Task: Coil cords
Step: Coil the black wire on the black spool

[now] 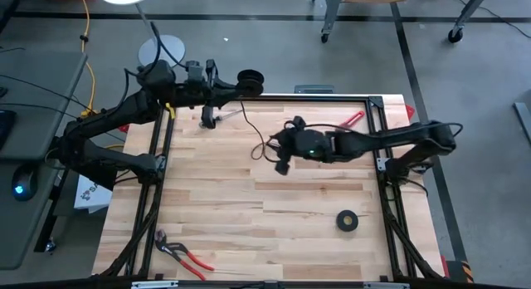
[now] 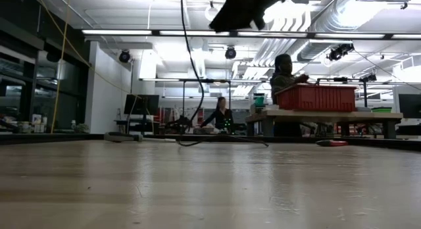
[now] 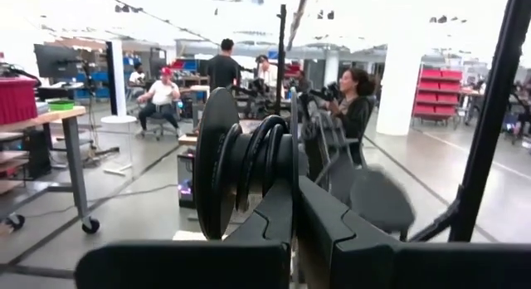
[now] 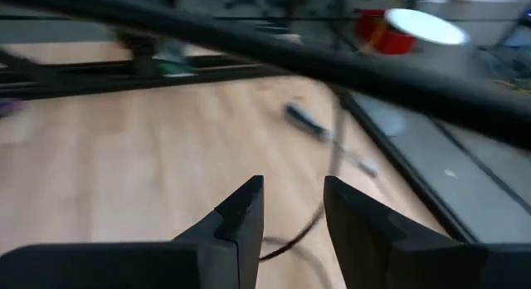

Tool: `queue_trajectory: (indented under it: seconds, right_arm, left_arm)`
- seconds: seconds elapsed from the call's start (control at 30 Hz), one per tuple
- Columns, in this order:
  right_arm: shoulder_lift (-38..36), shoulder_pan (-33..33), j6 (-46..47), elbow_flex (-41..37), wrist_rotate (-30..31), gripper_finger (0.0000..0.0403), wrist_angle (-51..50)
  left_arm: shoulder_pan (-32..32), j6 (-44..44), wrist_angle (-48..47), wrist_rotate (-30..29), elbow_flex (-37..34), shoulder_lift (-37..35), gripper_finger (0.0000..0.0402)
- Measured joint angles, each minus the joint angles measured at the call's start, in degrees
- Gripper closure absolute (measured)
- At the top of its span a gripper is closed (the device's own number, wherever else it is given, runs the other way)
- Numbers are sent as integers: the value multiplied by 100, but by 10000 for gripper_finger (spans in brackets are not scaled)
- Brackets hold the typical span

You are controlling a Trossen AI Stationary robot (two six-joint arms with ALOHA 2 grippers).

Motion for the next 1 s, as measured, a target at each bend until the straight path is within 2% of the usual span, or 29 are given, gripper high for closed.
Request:
queue_trajectory:
  seconds: [0.3, 0.63, 0.83, 1.0]
  right_arm:
    - [815, -332, -120, 0, -75, 284, 2041]
    - [1036, -638, -299, -2, -164, 284, 2411]
    - [1032, -661, -599, -2, -844, 284, 2697]
    - [1032, -664, -689, -2, -1088, 284, 2702]
  left_arm:
    - [-135, -18, 77, -16, 0, 0, 402]
    - [-315, -63, 162, -37, -4, 4, 402]
    - [-350, -63, 160, -49, -4, 7, 402]
    - [-350, -158, 162, -50, -4, 7, 402]
